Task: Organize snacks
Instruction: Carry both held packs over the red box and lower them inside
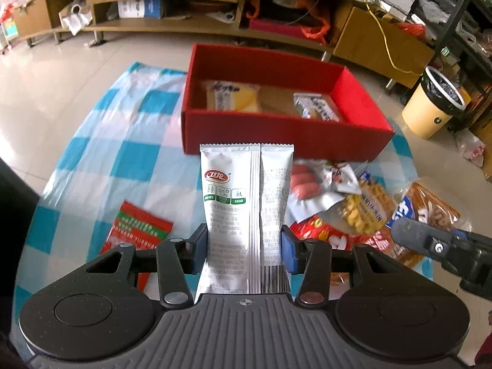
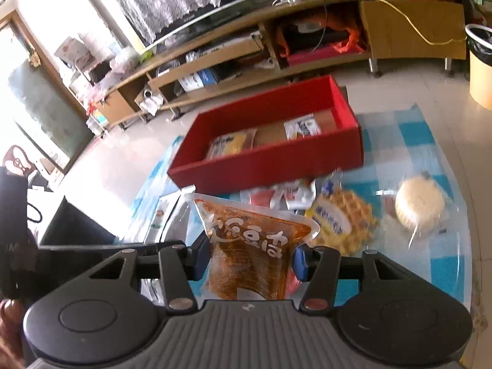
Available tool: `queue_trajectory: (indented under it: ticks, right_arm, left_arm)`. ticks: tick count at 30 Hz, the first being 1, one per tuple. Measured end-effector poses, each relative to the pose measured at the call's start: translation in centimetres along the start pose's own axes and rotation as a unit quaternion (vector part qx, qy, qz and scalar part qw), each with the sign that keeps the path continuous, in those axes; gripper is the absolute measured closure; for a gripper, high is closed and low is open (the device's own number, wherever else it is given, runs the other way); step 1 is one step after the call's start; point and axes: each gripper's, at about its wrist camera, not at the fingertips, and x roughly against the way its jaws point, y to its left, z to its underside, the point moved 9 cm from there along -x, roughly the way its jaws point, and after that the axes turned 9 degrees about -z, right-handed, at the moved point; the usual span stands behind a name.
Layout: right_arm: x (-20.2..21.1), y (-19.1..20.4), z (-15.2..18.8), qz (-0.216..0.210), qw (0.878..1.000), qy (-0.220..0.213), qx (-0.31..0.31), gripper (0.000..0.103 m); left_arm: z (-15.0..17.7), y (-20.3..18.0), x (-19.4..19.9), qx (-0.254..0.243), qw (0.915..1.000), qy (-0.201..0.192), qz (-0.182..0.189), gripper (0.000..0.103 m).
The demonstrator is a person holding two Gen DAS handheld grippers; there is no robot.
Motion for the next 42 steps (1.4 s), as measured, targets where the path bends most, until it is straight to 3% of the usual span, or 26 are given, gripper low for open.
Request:
queue_trajectory:
  ticks: [19, 29, 42]
  right_arm:
    - [-2.3, -0.6, -8.6, 0.008, 0.999, -0.045, 0.010, 0.054]
    - [-5.5, -2.6, -13.3, 0.021, 0.998, -0.057, 0.013, 0.054]
    - [-9.2, -4.2, -16.1, 0.029, 0.998, -0.054, 0.029, 0.054]
  left_arm:
    - [-8.4, -2.9, -0.2, 0.003, 0.9980, -0.062, -0.014, 0.047]
    - [-12.1, -3.0, -2.9, 0.002, 0.9967, -0.070, -0.040, 0.047]
    - [-14.4, -3.0, -6.4, 0.001, 0.9954, -0.066, -0.069, 0.047]
